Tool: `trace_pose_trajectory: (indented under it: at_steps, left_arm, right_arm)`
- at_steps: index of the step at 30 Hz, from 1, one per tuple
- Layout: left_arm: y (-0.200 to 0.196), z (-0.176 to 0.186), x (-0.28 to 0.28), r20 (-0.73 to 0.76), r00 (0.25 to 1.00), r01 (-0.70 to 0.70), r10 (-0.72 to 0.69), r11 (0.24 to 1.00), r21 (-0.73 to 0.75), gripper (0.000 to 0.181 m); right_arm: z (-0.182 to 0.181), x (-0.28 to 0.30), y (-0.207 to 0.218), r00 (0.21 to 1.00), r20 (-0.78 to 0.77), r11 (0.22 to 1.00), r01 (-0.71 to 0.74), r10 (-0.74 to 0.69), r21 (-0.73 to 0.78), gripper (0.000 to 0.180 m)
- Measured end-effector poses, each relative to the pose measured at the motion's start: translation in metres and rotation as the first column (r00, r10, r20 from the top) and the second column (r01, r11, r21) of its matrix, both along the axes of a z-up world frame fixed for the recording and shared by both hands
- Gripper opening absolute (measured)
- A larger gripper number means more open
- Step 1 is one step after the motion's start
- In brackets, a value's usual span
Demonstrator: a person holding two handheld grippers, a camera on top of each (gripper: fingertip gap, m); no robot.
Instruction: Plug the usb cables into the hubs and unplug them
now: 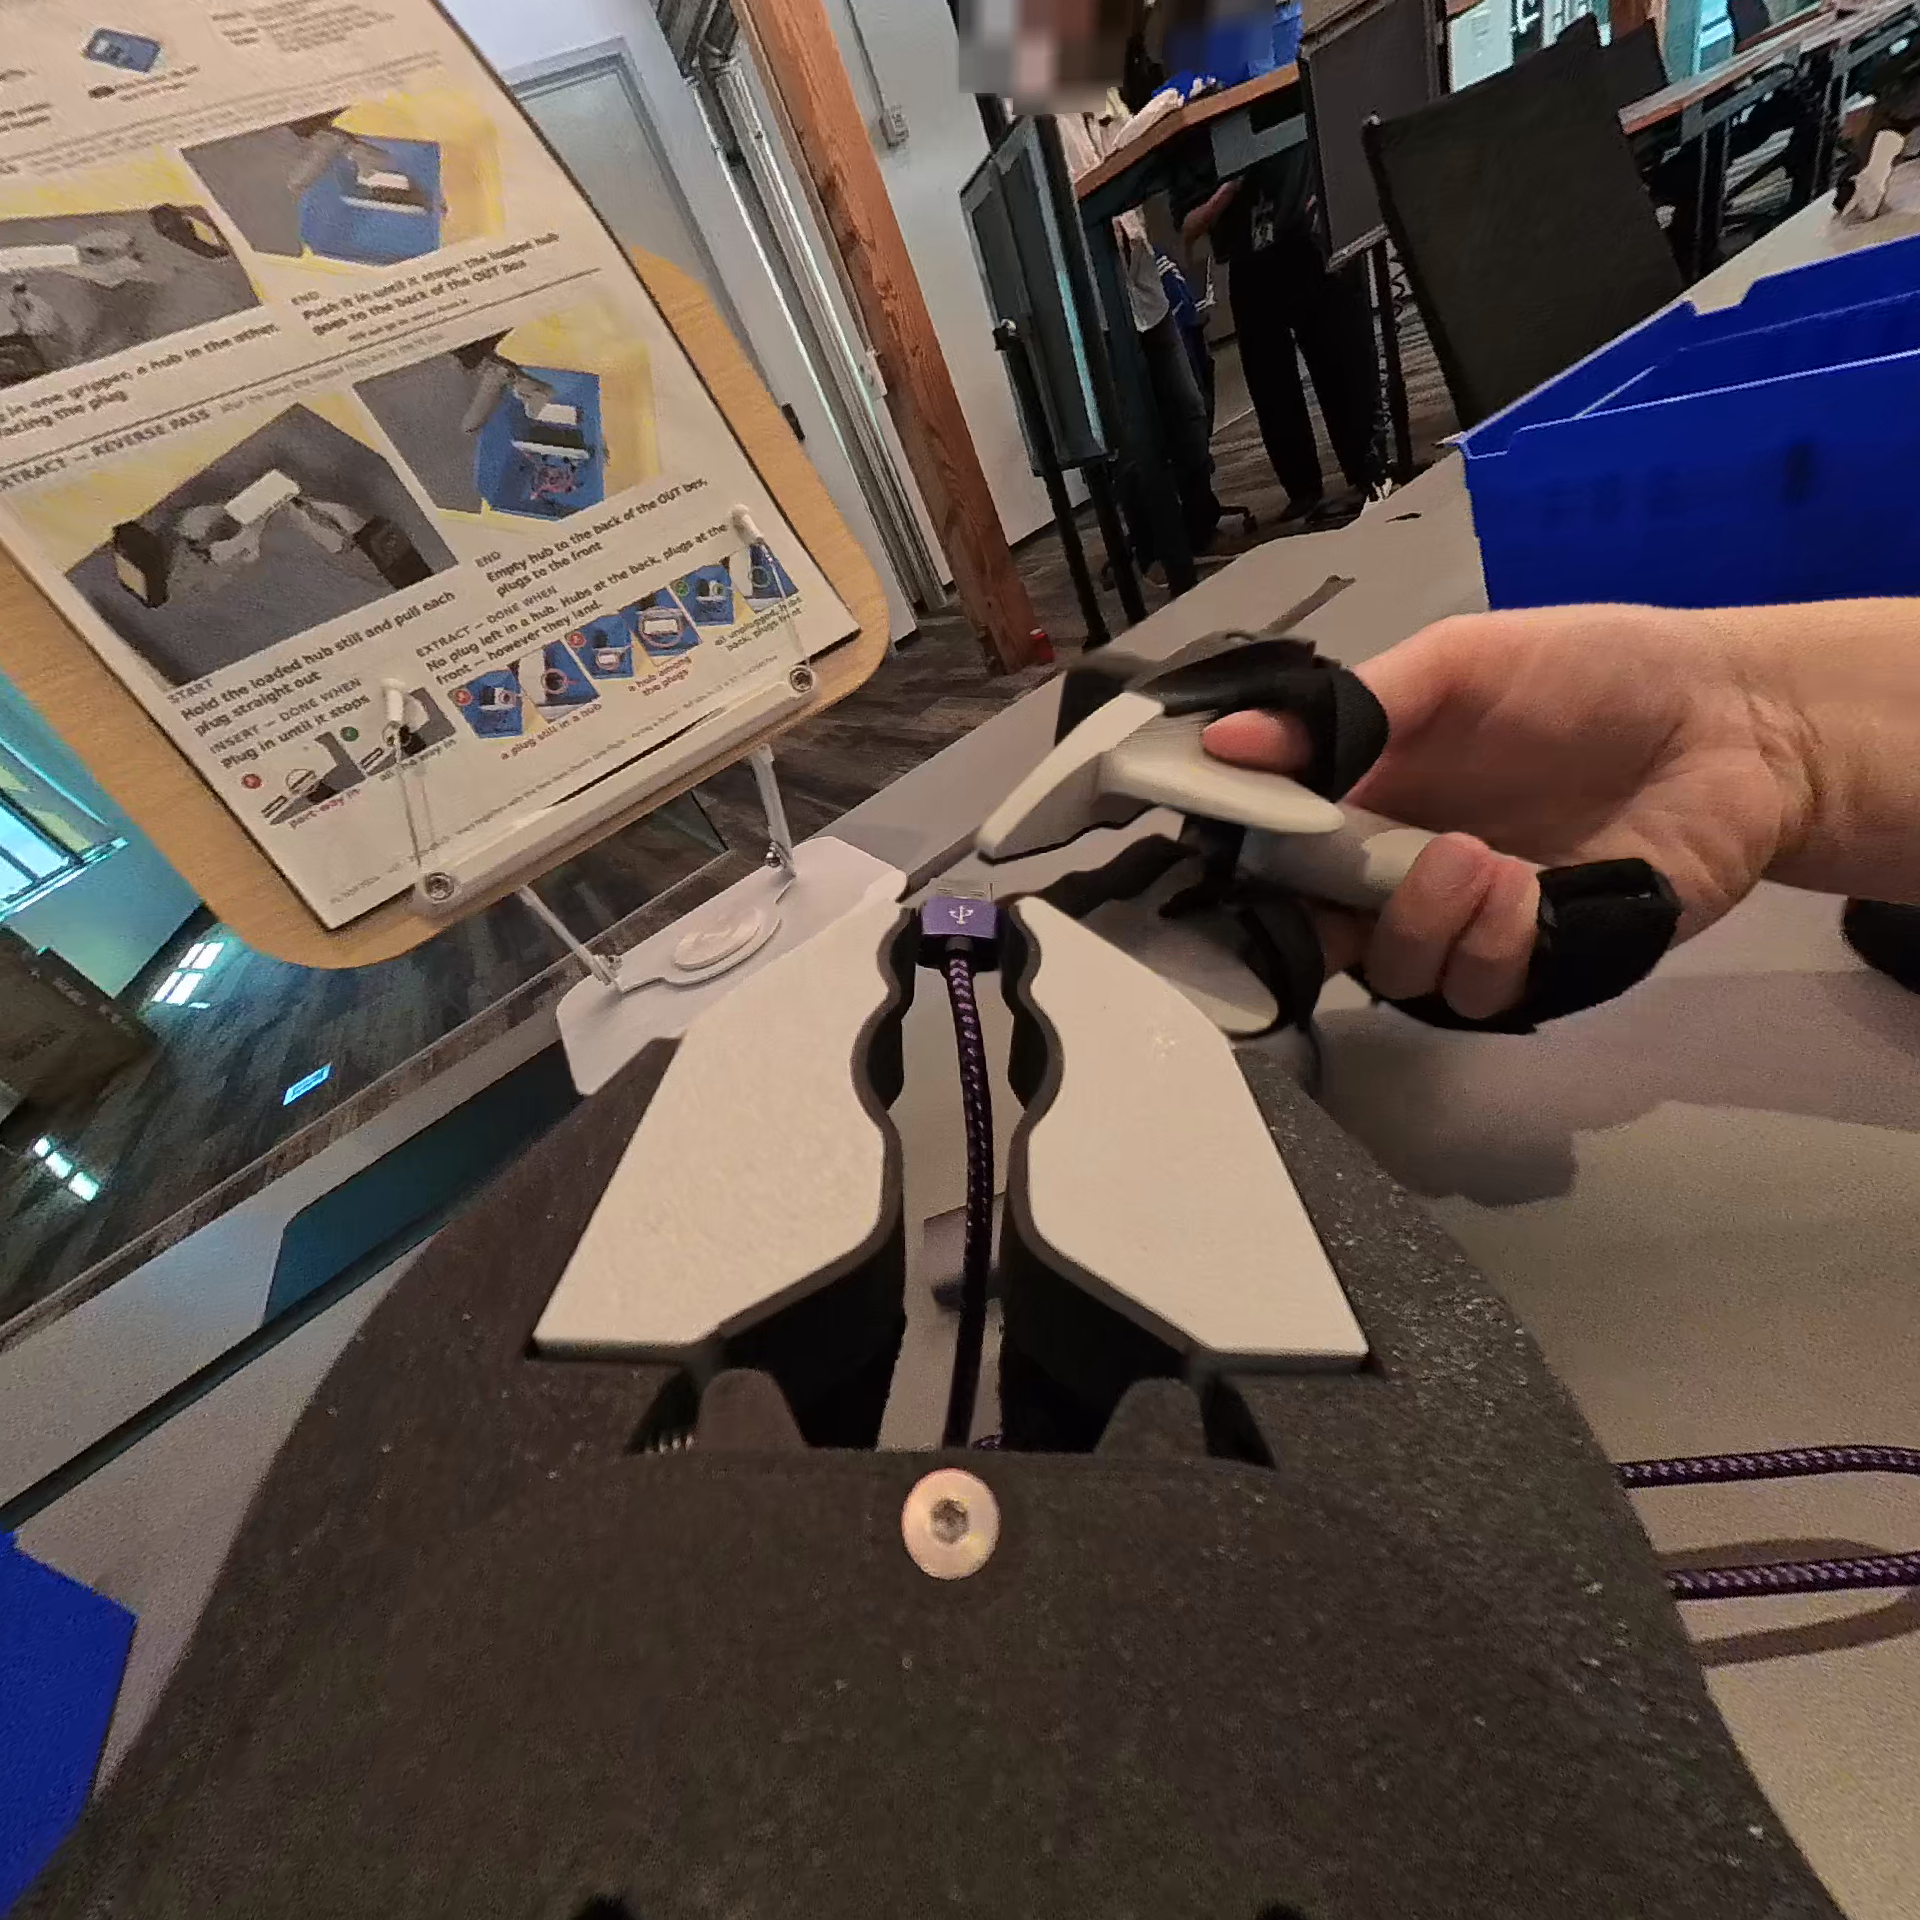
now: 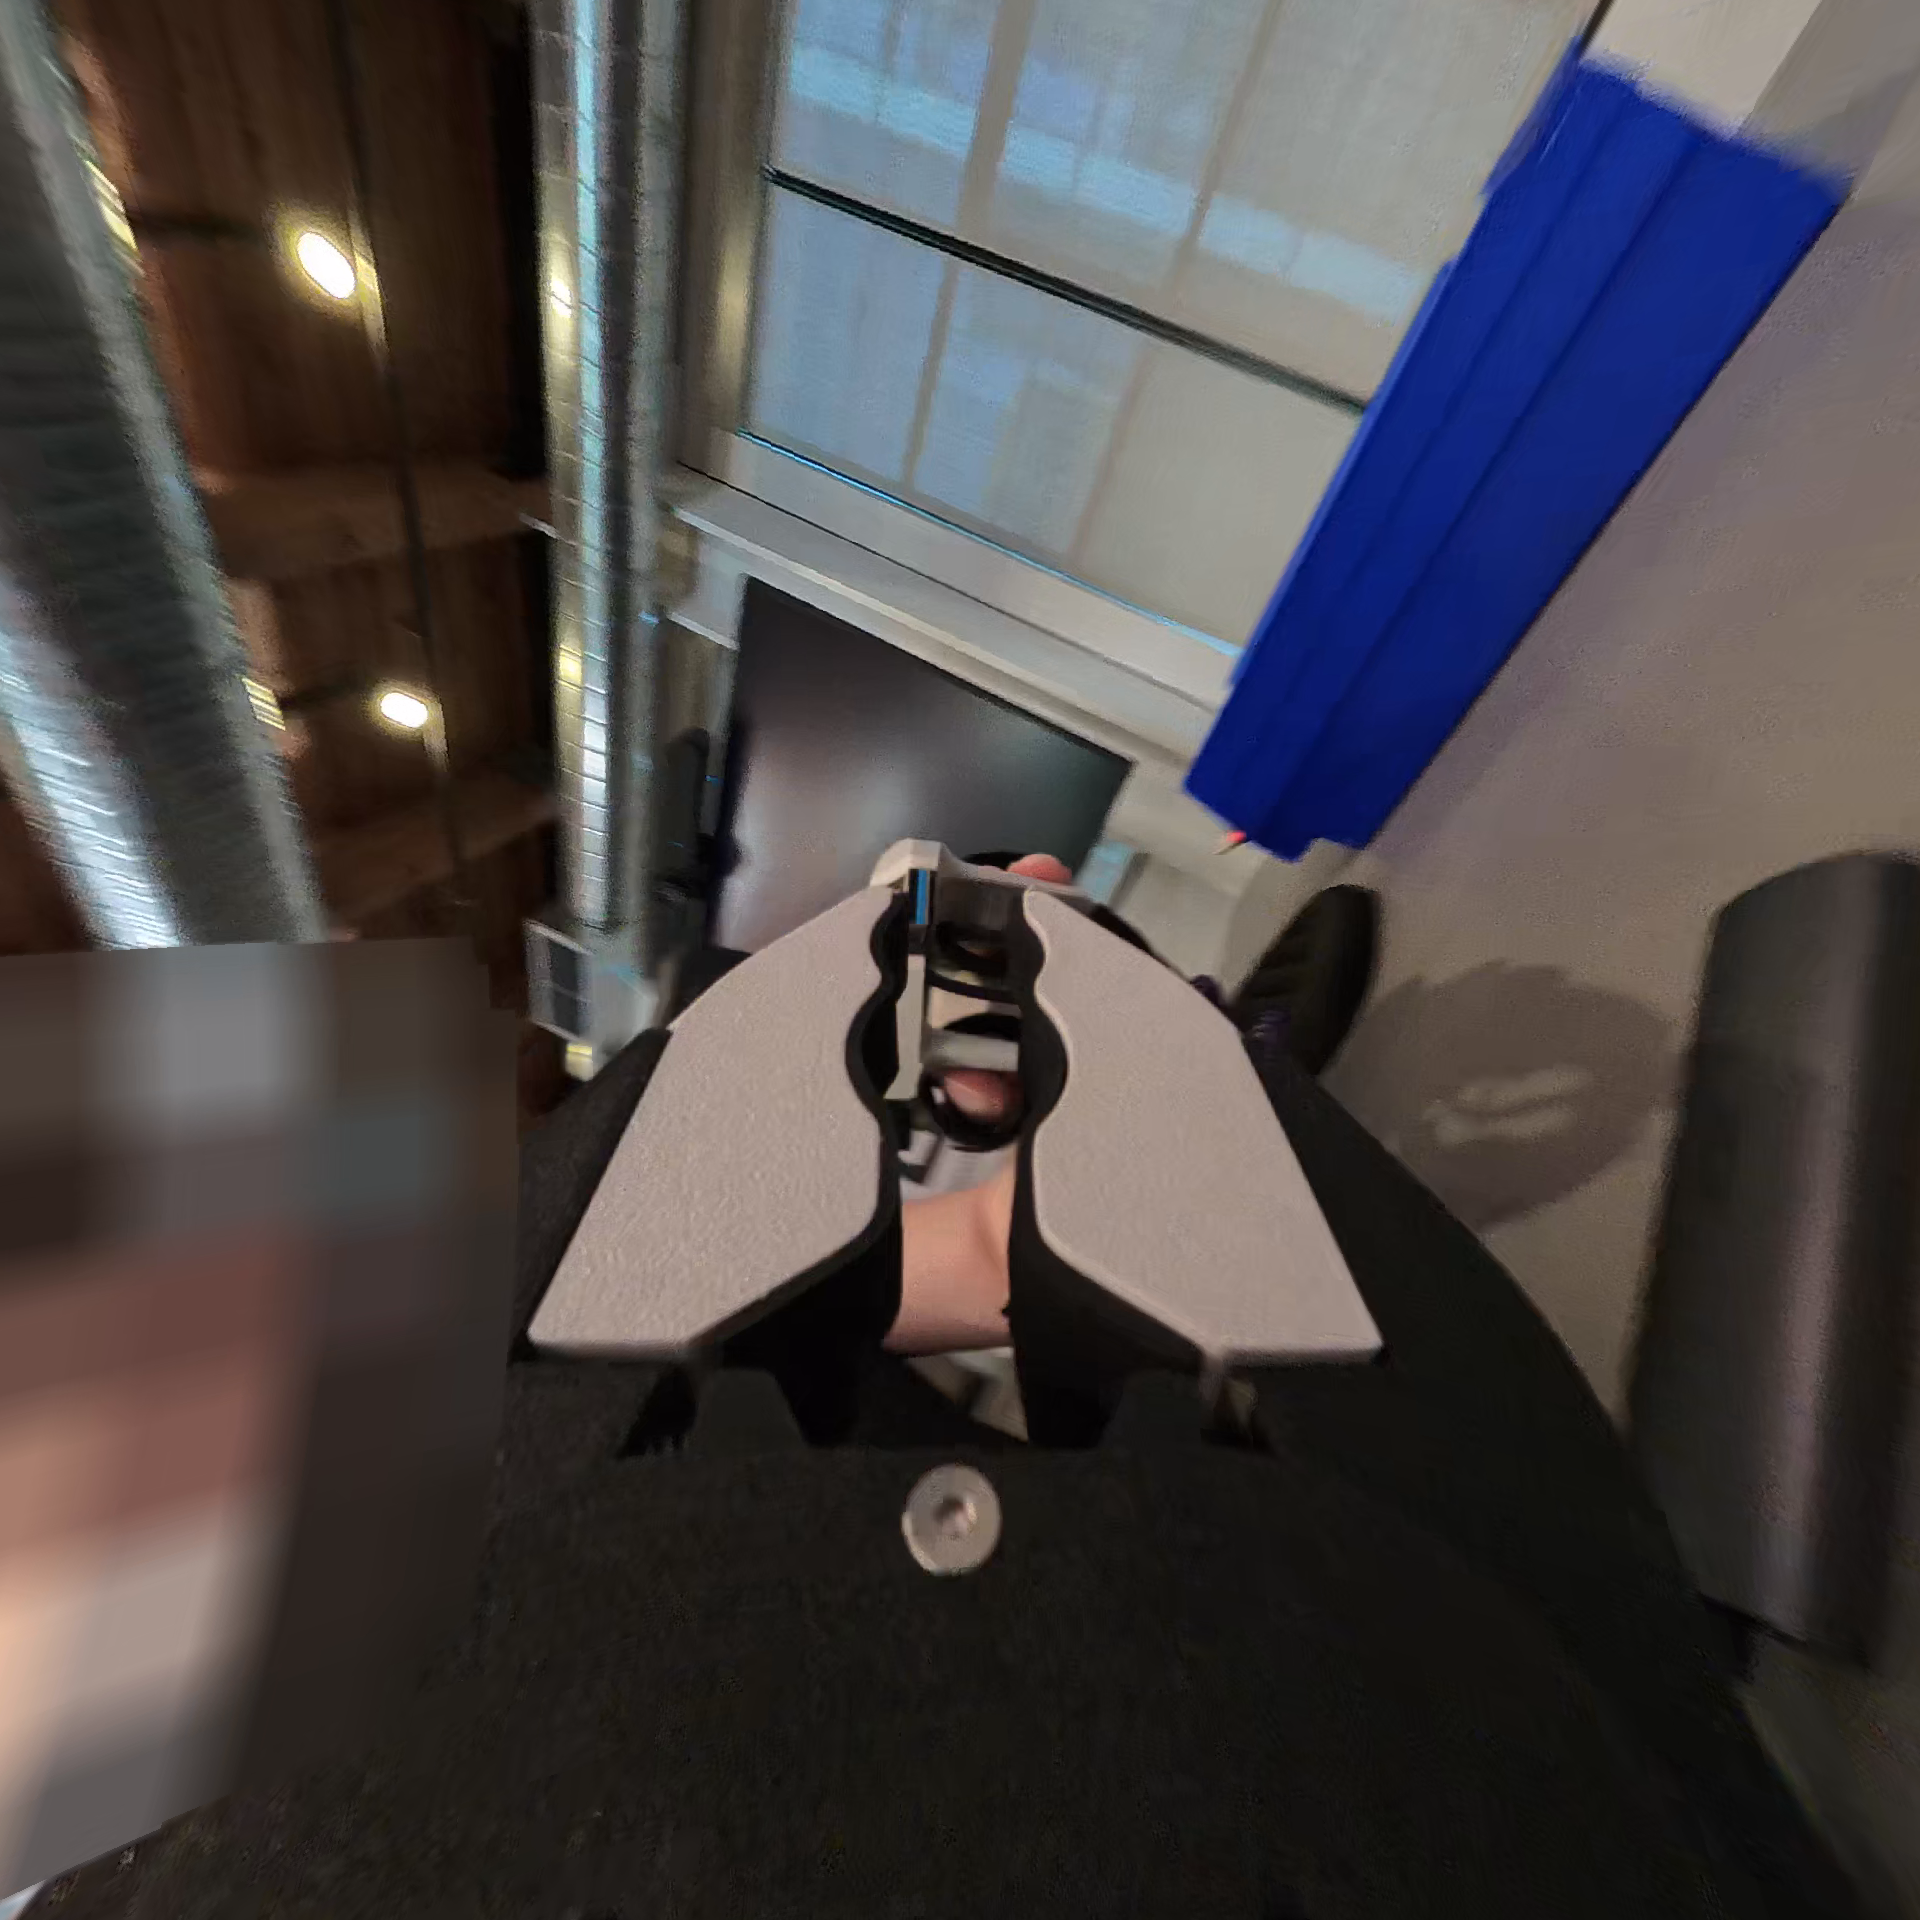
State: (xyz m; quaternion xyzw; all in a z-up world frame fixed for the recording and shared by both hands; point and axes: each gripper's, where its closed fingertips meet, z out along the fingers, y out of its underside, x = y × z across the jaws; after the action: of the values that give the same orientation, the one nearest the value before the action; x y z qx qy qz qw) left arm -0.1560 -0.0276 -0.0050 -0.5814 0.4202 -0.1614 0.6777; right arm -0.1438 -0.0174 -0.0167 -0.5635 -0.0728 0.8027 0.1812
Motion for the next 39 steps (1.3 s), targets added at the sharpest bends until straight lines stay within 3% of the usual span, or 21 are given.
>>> trace_pose_trajectory:
  at_steps: [3, 5, 8, 10, 13, 16, 22, 31, 39]
  left_arm:
    - [0.01, -0.003, -0.012, -0.001, 0.999, -0.039, 0.039, 0.999, -0.034, 0.015]
    - [0.019, -0.008, -0.021, 0.009, 0.998, -0.066, 0.067, 0.994, -0.086, 0.015]
    - [0.028, -0.013, -0.031, 0.026, 0.995, -0.095, 0.1, 0.985, -0.141, 0.015]
    - [0.03, -0.013, -0.034, 0.021, 0.992, -0.117, 0.121, 0.983, -0.143, 0.015]
    - [0.031, -0.013, -0.036, 0.023, 0.992, -0.12, 0.126, 0.98, -0.16, 0.015]
    - [0.031, -0.013, -0.037, 0.037, 0.992, -0.115, 0.123, 0.977, -0.177, 0.015]
    - [0.031, -0.011, -0.038, 0.063, 0.991, -0.102, 0.116, 0.975, -0.195, 0.015]
    - [0.029, -0.011, -0.037, 0.072, 0.992, -0.088, 0.104, 0.976, -0.2, 0.015]
    - [0.029, -0.012, -0.035, 0.068, 0.992, -0.086, 0.101, 0.976, -0.199, 0.015]
  right_arm:
    - [-0.009, 0.011, 0.007, 0.958, 0.244, 0.953, 0.071, -0.147, 0.294, 0.01]
    - [-0.025, 0.022, 0.014, 0.836, 0.44, 0.849, 0.057, -0.328, 0.526, 0.013]
    - [-0.035, 0.037, 0.016, 0.632, 0.506, 0.64, -0.02, -0.587, 0.768, 0.019]
    - [-0.046, 0.037, 0.008, 0.539, 0.537, 0.584, -0.101, -0.649, 0.806, 0.025]
    - [-0.072, 0.033, -0.001, 0.427, 0.584, 0.563, -0.19, -0.69, 0.805, 0.031]
    - [-0.096, 0.038, 0.004, 0.312, 0.652, 0.618, -0.212, -0.691, 0.757, 0.046]
    - [-0.126, 0.033, 0.0, 0.282, 0.755, 0.717, -0.243, -0.592, 0.653, 0.051]
    - [-0.135, 0.033, 0.003, 0.188, 0.759, 0.696, -0.309, -0.624, 0.649, 0.047]
    - [-0.136, 0.032, 0.004, 0.175, 0.772, 0.699, -0.34, -0.611, 0.629, 0.041]
